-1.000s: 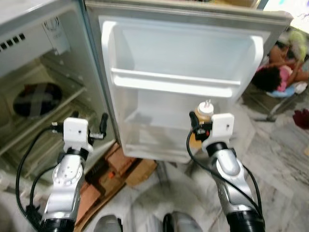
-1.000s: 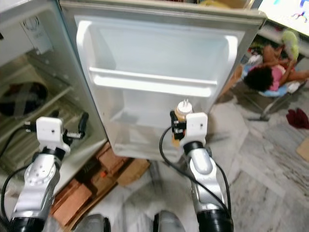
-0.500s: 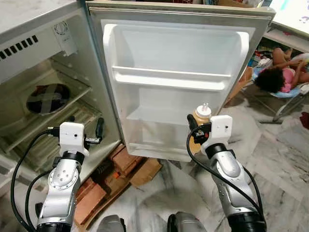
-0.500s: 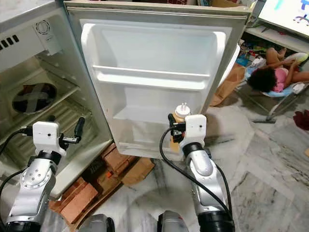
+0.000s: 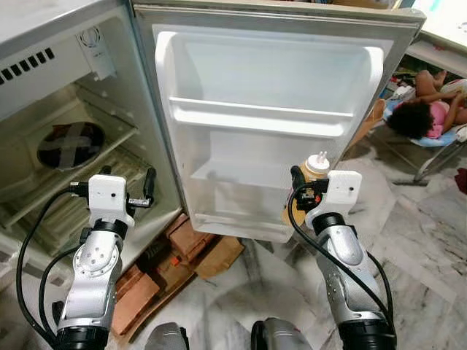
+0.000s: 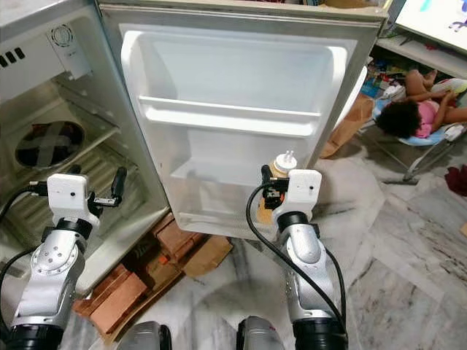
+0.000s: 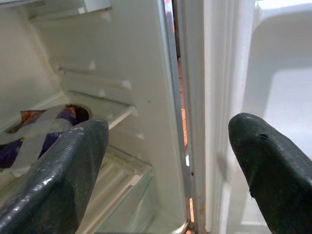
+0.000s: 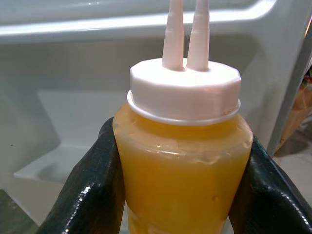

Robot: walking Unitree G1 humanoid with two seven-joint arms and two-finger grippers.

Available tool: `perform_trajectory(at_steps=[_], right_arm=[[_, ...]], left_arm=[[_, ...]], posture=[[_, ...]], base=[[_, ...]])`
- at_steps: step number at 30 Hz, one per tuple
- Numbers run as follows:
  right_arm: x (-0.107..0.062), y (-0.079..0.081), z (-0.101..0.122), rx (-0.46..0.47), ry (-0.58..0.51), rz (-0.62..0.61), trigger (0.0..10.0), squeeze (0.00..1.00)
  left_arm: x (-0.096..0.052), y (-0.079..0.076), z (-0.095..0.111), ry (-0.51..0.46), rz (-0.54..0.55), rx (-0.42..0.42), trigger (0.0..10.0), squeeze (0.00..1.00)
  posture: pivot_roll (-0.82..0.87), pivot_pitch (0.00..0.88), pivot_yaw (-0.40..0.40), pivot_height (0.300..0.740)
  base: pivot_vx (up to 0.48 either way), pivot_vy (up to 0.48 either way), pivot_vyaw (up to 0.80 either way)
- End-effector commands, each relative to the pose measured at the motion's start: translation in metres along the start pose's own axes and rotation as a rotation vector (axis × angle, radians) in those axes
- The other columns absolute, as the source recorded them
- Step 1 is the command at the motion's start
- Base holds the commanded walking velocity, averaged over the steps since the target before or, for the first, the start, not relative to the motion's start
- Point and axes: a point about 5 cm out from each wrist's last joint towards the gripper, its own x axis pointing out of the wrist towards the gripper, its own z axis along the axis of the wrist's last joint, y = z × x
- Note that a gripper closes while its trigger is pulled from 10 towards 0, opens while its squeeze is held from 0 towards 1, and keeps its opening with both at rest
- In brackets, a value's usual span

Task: Restocking fridge

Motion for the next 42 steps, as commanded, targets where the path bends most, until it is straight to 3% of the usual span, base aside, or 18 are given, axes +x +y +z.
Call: perform_trajectory(at_steps=[1,9,26,36,42], right_arm=[[-0.001,-0.003,0.006,0.000,-0.021,-0.015,10.0,0.00],[-0.001,-0.007,0.005,0.002,-0.017,-0.027,10.0,0.00],[0.000,-0.012,0.005,-0.022,-0.008,-0.046,10.0,0.00],[0.001,-0.012,0.004,-0.032,-0.005,-0.040,10.0,0.00],[0.002,-0.016,0.003,-0.088,0.004,-0.074,10.0,0.00]], left_arm=[[-0.002,0.003,-0.002,0.014,0.011,0.012,10.0,0.00],[0.003,0.001,0.002,0.003,0.015,-0.004,10.0,0.00],[0.004,-0.004,0.005,-0.019,-0.022,0.010,10.0,0.00],[0.003,-0.005,0.005,-0.027,-0.031,0.022,10.0,0.00],[0.002,-0.007,0.005,-0.030,-0.042,0.021,10.0,0.00]], posture=[[0.02,0.104,-0.028,0.700],[0.01,0.120,-0.039,0.665],[0.01,0.123,-0.036,0.665],[0.01,0.125,-0.035,0.665],[0.00,0.126,-0.036,0.665]], base=[[0.000,0.000,0.00],[0.000,0.000,0.00],[0.000,0.000,0.00],[0.342,0.084,0.00],[0.394,0.276,0.00]])
